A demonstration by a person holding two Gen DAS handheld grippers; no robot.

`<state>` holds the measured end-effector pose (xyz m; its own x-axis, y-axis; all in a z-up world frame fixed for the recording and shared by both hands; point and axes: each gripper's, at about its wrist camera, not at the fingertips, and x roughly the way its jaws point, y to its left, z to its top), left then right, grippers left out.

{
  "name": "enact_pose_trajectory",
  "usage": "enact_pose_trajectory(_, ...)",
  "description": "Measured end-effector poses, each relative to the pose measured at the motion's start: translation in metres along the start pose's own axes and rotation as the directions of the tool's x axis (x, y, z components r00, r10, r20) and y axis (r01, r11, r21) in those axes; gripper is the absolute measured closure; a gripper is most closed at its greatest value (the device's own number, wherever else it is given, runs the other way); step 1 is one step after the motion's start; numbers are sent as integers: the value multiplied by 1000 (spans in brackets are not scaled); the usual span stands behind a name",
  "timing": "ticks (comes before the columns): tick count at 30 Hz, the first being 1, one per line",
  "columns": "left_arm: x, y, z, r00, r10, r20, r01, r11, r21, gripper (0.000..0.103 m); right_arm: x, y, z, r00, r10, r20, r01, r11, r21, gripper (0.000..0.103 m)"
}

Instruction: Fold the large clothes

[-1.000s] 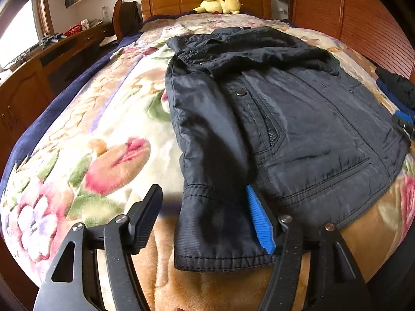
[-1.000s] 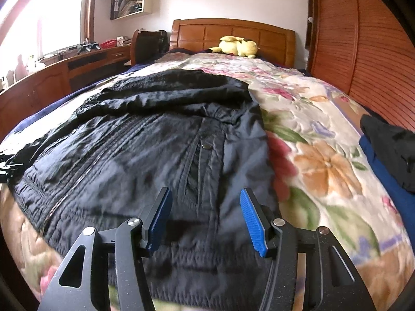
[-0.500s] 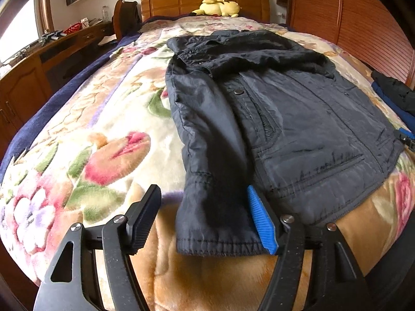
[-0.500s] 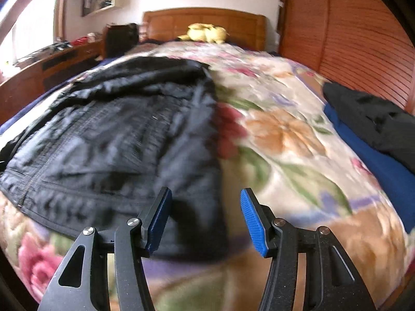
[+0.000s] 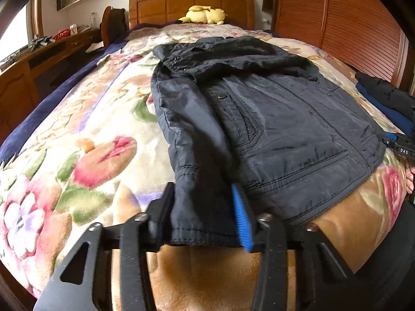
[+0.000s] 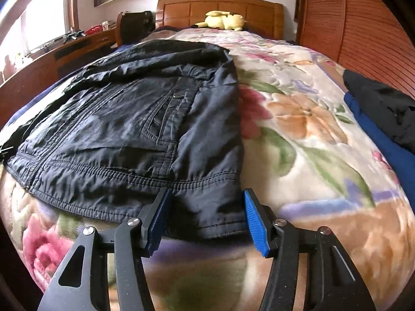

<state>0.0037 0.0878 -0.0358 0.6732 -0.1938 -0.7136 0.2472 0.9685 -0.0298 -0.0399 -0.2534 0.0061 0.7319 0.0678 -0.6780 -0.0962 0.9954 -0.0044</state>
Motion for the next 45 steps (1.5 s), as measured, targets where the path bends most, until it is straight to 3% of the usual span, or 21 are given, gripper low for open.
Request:
enact_pose_trajectory(1, -1, 0, -1, 1000, -5, 3, 5, 1000, -1, 70, -2, -1, 0, 1000, 12, 5, -12, 1000, -2, 70)
enact_pose_trajectory(2, -4, 1, -1, 1000, -4, 17, 4, 1000, -5, 82, -1, -7, -1, 1000, 15, 9, -15, 1000, -1, 82)
enact_pose_trajectory(3, -8, 2, -1, 999, -18, 30, 18, 1000, -14, 89, -4, -10, -2, 1000, 27, 15, -27, 1000, 5, 86)
enact_pose_trajectory(4, -11, 3, -1, 999, -28, 38, 29, 999, -22, 92, -8, -13, -2, 998, 50, 25, -51, 999, 12, 92)
enact_pose_trajectory(7, -25, -1, -2, 997, -20, 75, 22, 1000, -15, 96, -27, -16, -5, 994, 77, 77, -79, 997, 26, 97)
enact_pose_trajectory(13, -69, -5, 2, 984, -19, 176, 22, 1000, -19, 98, -71, -5, -9, 981, 75, 178, -78, 997, 8, 98)
enact_pose_trajectory(25, -137, -14, -11, 964, -29, 265, 19, 999, 39, 98, -148, -8, -55, 952, 115, 283, -123, 992, 11, 98)
enact_pose_trajectory(33, -190, -21, -14, 927, -40, 374, 27, 999, 41, 98, -201, -1, -65, 913, 130, 386, -120, 992, -49, 98)
enact_pose_trajectory(38, -181, -18, -3, 923, -6, 385, -16, 998, 54, 98, -195, -6, -59, 906, 119, 406, -100, 993, -67, 98)
enact_pose_trajectory(45, -151, -12, -1, 934, 4, 356, -21, 999, 45, 98, -153, -9, -53, 922, 123, 367, -121, 992, -28, 98)
